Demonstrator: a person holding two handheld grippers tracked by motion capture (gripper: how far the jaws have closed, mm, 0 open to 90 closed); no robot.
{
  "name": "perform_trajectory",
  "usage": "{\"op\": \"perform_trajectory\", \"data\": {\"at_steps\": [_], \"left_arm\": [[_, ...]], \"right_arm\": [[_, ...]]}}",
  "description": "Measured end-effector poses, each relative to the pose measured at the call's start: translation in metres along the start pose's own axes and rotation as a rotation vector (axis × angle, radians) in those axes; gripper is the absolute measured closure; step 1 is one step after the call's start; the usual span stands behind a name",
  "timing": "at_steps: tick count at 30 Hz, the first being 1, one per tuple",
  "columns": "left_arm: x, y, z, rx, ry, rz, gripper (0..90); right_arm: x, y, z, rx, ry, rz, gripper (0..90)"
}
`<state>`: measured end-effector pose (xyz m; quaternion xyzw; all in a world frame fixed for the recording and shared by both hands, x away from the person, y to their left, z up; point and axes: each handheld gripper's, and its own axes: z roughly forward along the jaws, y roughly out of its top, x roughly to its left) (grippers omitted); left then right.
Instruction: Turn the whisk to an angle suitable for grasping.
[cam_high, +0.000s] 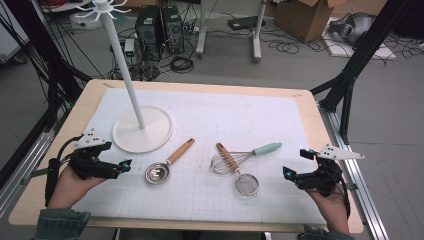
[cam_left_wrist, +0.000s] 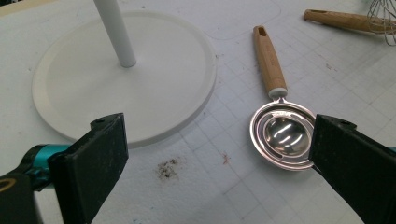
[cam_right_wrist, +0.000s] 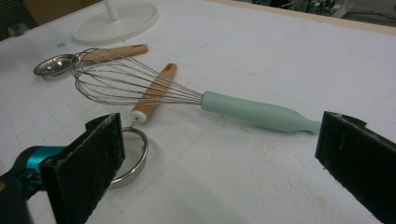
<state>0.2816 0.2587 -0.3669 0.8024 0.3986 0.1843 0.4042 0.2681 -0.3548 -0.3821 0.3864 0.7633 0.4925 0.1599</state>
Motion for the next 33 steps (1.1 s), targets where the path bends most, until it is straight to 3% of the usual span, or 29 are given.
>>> {"op": "perform_trajectory", "data": {"at_steps": [25, 33], "left_arm": [[-0.0008, 0.0011, 0.0096, 0.019, -0.016, 0.004, 5.2], [-0.0007, -0.0006, 0.0078, 0.022, -0.012, 0.004, 5.2]], "right_arm": [[-0.0005, -0.0033, -0.0012, 0.006, 0.015, 0.000, 0.3], [-0.0056, 0.0032, 0.0036, 0.068, 0.040, -0.028, 0.4]]}}
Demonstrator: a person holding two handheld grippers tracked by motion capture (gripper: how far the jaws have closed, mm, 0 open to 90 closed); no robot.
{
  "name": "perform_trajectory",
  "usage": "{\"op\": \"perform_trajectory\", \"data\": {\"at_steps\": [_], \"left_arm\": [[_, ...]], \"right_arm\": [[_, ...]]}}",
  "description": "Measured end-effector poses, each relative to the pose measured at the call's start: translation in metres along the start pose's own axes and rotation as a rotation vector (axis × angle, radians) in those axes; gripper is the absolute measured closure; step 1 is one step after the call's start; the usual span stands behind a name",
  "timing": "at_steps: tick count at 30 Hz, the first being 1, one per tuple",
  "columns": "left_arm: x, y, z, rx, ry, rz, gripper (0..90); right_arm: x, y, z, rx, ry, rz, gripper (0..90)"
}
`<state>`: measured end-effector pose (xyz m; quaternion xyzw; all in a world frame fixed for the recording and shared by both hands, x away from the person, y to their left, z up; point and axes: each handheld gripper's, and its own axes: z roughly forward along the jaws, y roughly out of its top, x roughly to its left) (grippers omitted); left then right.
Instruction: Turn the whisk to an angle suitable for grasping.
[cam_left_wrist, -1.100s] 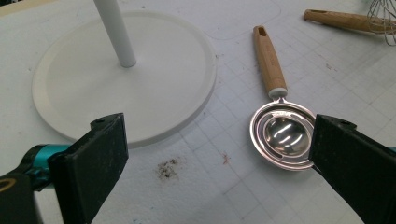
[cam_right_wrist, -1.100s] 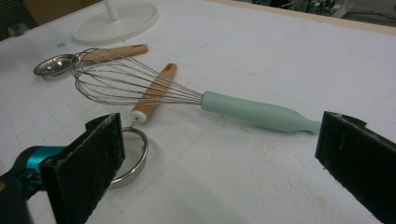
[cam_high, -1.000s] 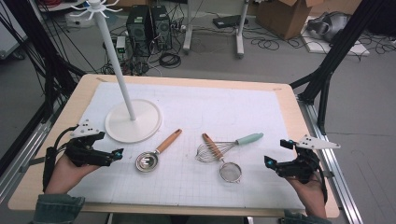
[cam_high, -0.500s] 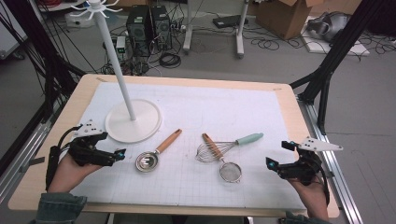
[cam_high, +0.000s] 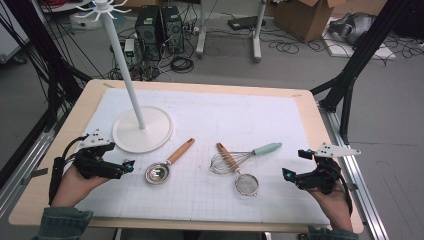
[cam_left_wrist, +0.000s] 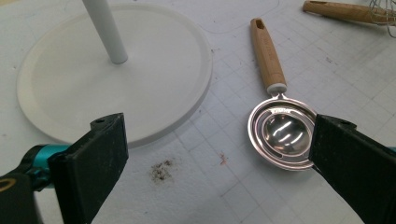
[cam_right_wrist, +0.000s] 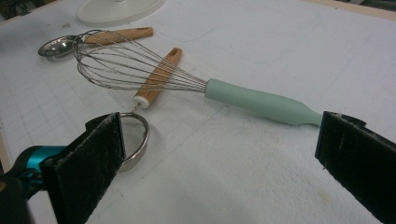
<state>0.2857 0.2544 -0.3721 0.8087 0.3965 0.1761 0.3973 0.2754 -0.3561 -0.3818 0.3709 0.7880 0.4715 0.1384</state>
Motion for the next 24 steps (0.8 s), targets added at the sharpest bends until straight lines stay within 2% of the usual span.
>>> {"op": "perform_trajectory", "data": {"at_steps": [11, 18, 24], "left_arm": [[0.004, -0.001, -0.007, -0.020, 0.015, -0.010, 5.2], [0.003, -0.001, -0.010, -0.025, 0.022, -0.009, 5.2], [0.004, -0.001, -0.012, -0.030, 0.021, -0.010, 5.2]], "right_arm": [[-0.008, 0.017, 0.004, 0.042, 0.030, -0.041, 0.5], [-0.012, 0.022, 0.013, 0.066, 0.057, -0.049, 0.5], [-0.013, 0.029, 0.020, 0.099, 0.063, -0.070, 1.1]]}}
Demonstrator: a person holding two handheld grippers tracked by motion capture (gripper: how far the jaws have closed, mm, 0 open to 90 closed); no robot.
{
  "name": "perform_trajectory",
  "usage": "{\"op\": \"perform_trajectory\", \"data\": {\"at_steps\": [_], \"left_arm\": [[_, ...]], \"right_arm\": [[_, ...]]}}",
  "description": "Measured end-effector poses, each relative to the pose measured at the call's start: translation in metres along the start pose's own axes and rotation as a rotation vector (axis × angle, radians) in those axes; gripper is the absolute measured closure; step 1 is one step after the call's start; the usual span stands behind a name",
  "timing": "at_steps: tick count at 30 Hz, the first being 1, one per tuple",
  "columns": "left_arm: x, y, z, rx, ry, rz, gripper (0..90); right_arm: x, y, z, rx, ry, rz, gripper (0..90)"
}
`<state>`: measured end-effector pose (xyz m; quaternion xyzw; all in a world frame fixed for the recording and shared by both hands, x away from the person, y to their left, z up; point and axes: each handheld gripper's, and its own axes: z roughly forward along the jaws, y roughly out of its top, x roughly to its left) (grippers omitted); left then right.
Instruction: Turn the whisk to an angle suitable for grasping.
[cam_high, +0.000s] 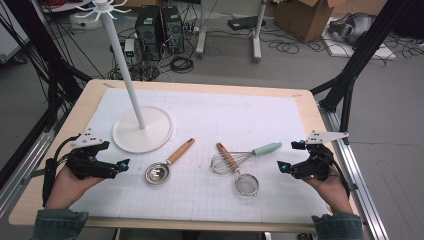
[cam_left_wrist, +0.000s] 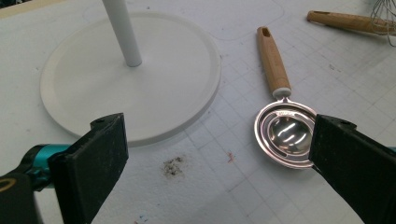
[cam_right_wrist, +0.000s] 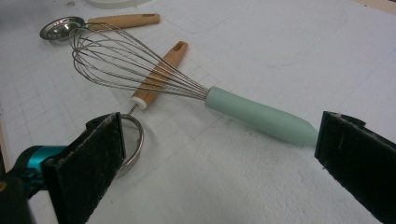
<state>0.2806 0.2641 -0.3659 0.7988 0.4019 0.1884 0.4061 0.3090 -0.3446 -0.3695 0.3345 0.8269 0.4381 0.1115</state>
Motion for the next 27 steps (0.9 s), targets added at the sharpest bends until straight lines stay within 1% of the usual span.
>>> {"op": "perform_trajectory", "data": {"at_steps": [3, 4, 5, 6, 7, 8, 12, 18, 19, 20, 24, 27], "left_arm": [[0.001, 0.000, -0.001, -0.004, -0.001, -0.007, 5.2], [0.001, 0.000, -0.001, -0.005, -0.001, -0.006, 5.2], [0.001, 0.000, -0.001, -0.006, 0.001, -0.007, 5.2], [0.001, 0.000, -0.001, -0.009, 0.001, -0.010, 5.2], [0.001, 0.000, -0.001, -0.009, 0.000, -0.010, 5.2], [0.001, 0.000, -0.001, -0.009, -0.001, -0.013, 5.2], [0.001, 0.000, -0.001, -0.002, 0.000, -0.003, 5.2], [0.002, 0.000, -0.001, 0.000, 0.003, -0.004, 5.2], [0.002, 0.000, -0.001, 0.000, 0.003, -0.004, 5.2], [0.002, -0.001, -0.001, 0.000, 0.003, -0.006, 5.2], [0.003, -0.001, 0.000, 0.000, 0.001, -0.007, 5.3], [0.003, -0.001, -0.001, -0.001, 0.002, -0.010, 5.2]], "right_arm": [[-0.002, 0.004, 0.001, 0.014, 0.016, -0.002, 9.2], [-0.003, 0.005, 0.001, 0.019, 0.018, -0.008, 12.7], [-0.005, 0.005, 0.001, 0.028, 0.019, -0.012, 18.0], [-0.006, 0.006, 0.002, 0.037, 0.023, -0.013, 17.6], [-0.007, 0.007, 0.002, 0.046, 0.025, -0.017, 15.1], [-0.008, 0.008, 0.003, 0.058, 0.022, -0.017, 14.9], [-0.013, 0.016, 0.007, 0.098, 0.026, -0.031, 15.0], [-0.021, 0.032, 0.019, 0.176, 0.035, -0.078, 15.4], [-0.021, 0.032, 0.019, 0.176, 0.035, -0.078, 15.4], [-0.025, 0.037, 0.025, 0.211, 0.048, -0.085, 16.1], [-0.029, 0.046, 0.037, 0.268, 0.066, -0.126, 19.9], [-0.032, 0.051, 0.046, 0.287, 0.076, -0.143, 21.1]]}}
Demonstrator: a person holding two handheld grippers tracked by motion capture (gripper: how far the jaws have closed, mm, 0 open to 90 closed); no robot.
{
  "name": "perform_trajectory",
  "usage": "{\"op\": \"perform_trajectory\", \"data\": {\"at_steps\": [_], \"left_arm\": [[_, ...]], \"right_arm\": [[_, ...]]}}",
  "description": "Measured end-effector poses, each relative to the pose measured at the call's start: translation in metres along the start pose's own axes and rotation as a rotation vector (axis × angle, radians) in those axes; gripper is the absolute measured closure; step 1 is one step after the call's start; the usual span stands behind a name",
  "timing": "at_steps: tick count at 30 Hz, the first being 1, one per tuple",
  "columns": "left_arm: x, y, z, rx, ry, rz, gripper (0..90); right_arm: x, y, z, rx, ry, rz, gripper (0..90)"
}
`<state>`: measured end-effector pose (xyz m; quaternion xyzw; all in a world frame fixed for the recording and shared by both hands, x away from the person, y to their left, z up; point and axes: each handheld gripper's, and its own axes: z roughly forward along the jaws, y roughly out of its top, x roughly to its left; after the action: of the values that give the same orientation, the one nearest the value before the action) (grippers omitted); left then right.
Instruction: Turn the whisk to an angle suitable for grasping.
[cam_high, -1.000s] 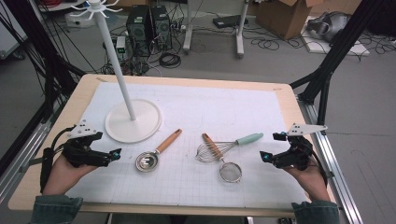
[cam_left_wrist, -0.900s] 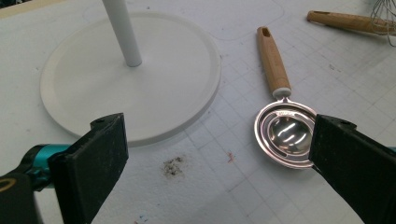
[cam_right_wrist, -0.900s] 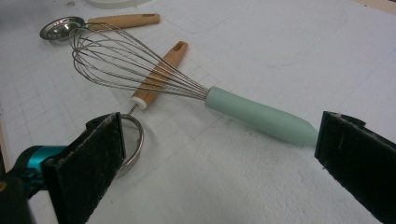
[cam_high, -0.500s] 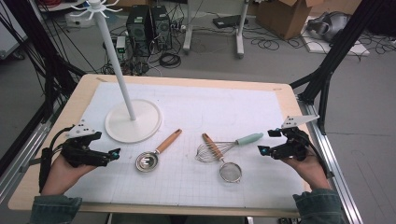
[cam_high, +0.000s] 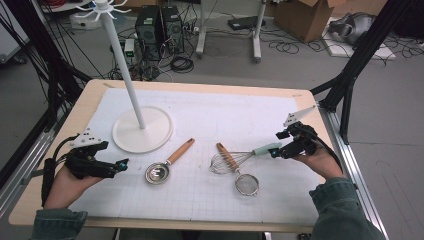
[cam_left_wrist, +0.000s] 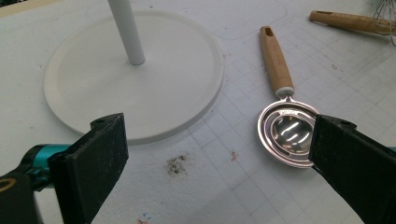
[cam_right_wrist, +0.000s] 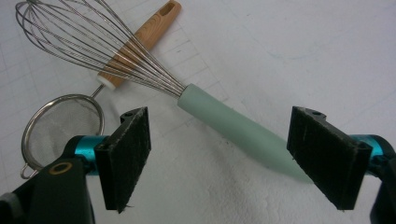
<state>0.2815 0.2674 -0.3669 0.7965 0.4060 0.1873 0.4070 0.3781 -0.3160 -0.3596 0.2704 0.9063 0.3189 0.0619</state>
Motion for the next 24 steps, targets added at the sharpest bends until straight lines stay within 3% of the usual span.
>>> {"op": "perform_trajectory", "data": {"at_steps": [8, 11, 24], "left_arm": [[0.002, -0.001, 0.000, 0.000, 0.000, -0.004, 5.2], [0.002, -0.001, 0.000, -0.005, 0.000, -0.007, 5.2], [0.001, -0.002, 0.004, 0.011, -0.010, -0.009, 5.2]], "right_arm": [[-0.006, 0.006, 0.016, 0.056, 0.044, -0.049, 27.2], [-0.006, 0.007, 0.025, 0.083, 0.042, -0.102, 32.0], [-0.007, 0.012, 0.050, 0.131, 0.067, -0.184, 31.1]]}}
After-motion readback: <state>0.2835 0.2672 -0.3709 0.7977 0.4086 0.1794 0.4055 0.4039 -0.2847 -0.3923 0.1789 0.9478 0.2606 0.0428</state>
